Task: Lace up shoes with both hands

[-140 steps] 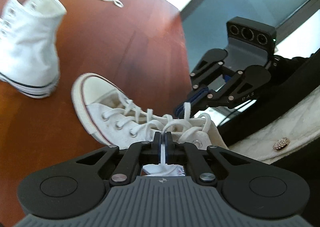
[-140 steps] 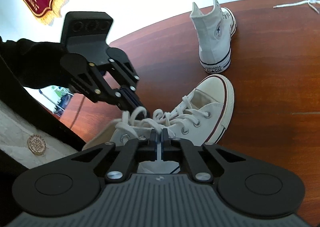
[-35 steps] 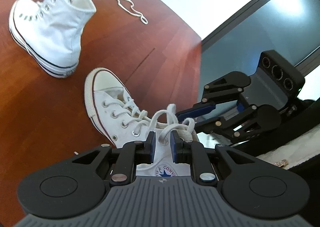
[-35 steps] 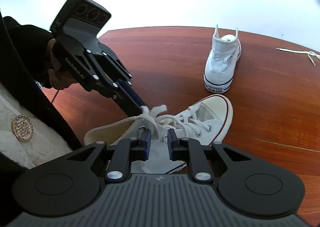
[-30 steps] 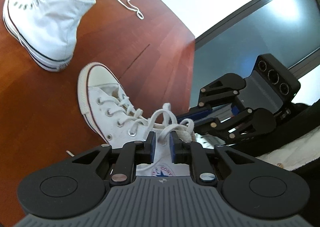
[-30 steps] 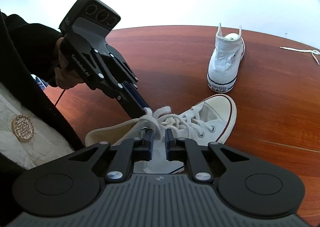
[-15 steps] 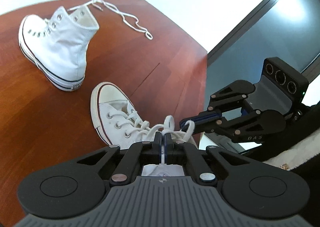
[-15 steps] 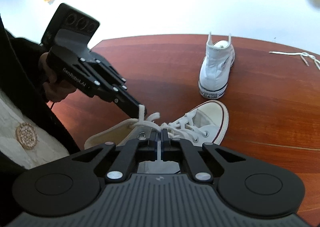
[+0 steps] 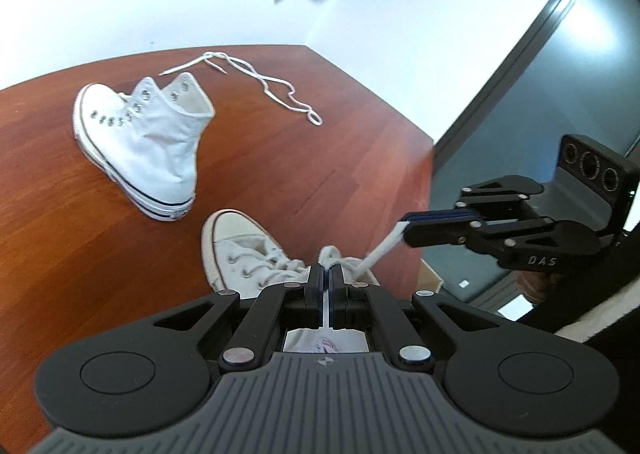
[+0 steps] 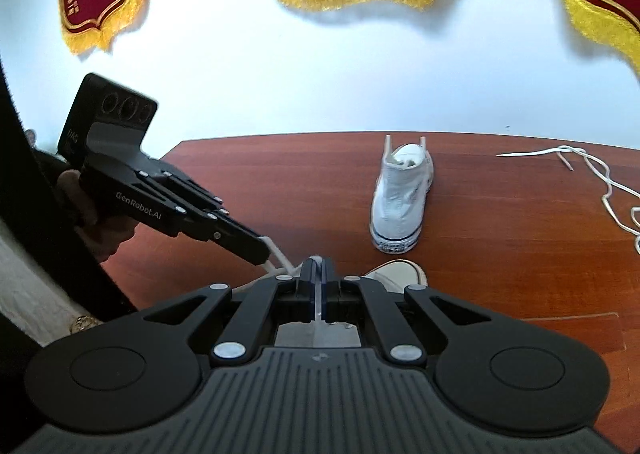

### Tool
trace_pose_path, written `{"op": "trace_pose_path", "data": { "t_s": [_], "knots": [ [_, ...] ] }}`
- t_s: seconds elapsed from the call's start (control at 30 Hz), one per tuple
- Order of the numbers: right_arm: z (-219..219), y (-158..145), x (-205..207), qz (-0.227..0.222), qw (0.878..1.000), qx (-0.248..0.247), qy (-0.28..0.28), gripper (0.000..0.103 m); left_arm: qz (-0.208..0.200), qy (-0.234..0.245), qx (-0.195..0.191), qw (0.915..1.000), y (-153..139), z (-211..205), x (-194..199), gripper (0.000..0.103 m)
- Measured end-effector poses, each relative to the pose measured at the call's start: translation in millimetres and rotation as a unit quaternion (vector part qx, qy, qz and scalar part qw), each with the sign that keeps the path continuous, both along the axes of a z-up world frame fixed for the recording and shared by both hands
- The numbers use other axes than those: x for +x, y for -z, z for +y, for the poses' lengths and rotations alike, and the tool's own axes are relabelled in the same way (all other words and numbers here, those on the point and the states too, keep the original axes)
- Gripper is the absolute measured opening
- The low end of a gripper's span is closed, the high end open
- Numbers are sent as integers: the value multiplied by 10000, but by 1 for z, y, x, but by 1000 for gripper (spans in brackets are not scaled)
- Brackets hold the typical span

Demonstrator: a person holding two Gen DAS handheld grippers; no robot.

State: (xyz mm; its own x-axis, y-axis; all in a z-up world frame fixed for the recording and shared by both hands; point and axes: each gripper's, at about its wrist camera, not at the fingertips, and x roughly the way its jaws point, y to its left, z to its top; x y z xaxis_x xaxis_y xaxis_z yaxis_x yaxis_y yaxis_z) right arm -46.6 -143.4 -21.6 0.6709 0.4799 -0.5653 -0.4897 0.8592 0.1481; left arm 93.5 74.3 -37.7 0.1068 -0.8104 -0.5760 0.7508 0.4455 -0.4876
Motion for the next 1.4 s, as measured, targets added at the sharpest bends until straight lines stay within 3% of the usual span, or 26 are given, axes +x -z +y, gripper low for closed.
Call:
{"op": "trace_pose_path", "data": {
  "t_s": [0.23,0.43,0.8,1.0,1.2,1.23,1.37,1.4],
  "knots": [
    [-5,7,-1,183,9992,-118,332,2,-114,-118,316,9994,6,10,-5,2],
    [-10,6,-6,108,9970,-201,735,2,-145,-355,370,9986,7,24,-7,2],
    [-12,12,-6,233,9946,-337,955,2,-115,-719,428,9964,4,47,-8,2],
    [-9,13,-5,321,9956,-323,822,2,-85,-839,447,9954,3,55,-5,2],
    [-2,11,-3,325,9967,-414,619,4,-172,-550,650,9962,6,44,-8,2],
    [-1,11,-2,346,9968,-436,577,4,-168,-511,675,9963,6,42,-9,3],
    [4,12,0,453,9965,-545,437,5,-148,-356,776,9962,9,35,-11,27],
    [6,12,0,469,9963,-580,420,5,-143,-317,801,9962,10,33,-12,28]
  ]
}}
